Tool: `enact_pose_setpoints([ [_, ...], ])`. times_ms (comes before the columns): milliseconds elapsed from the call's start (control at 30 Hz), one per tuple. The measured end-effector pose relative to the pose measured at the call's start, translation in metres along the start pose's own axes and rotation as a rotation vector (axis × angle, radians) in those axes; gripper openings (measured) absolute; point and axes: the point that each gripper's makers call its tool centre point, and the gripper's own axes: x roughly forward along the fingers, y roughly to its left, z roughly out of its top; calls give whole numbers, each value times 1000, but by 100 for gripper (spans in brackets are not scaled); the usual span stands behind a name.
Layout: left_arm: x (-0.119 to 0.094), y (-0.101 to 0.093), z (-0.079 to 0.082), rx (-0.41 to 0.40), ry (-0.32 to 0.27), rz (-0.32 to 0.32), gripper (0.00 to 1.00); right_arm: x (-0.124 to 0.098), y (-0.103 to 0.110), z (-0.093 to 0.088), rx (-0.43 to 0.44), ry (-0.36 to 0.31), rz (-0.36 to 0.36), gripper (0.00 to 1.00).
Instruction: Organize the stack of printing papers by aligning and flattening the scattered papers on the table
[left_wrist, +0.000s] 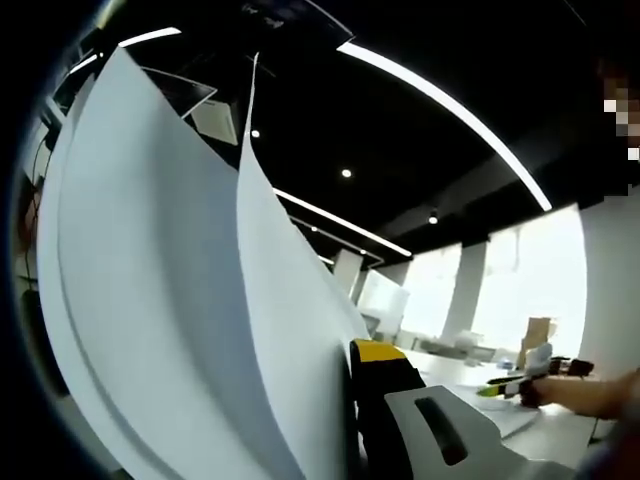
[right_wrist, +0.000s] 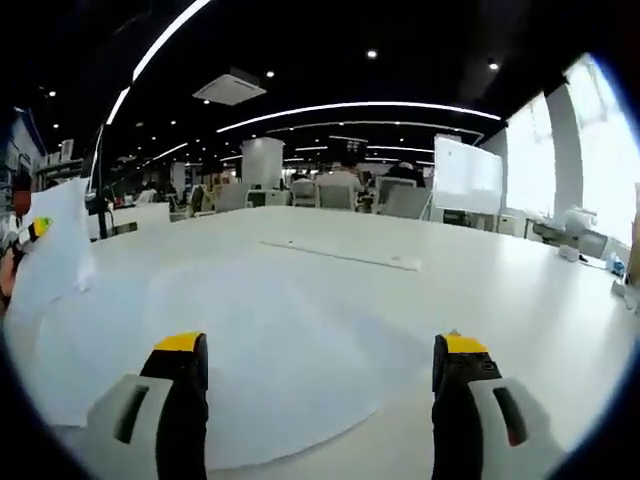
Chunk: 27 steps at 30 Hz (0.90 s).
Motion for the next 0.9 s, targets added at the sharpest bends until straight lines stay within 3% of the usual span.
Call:
enact_pose_setpoints([
  [233,0,0,1,-3,-5,-4,10,8,-5,0,11,8,5,85],
  [367,0,0,1,-4,-4,-3,10,9,-16,0,84,-4,-11,85],
  [667,0,-1,0,-6,-5,-3,10,11,-13,-6,55,31,-16,81],
  [733,0,-1,0,-6,-5,-3,10,10,-21,-13,38,68,-57,80],
  [900,0,-2,0,-6,-6,-3,10,10,-21,-17,59,84,-44,78],
])
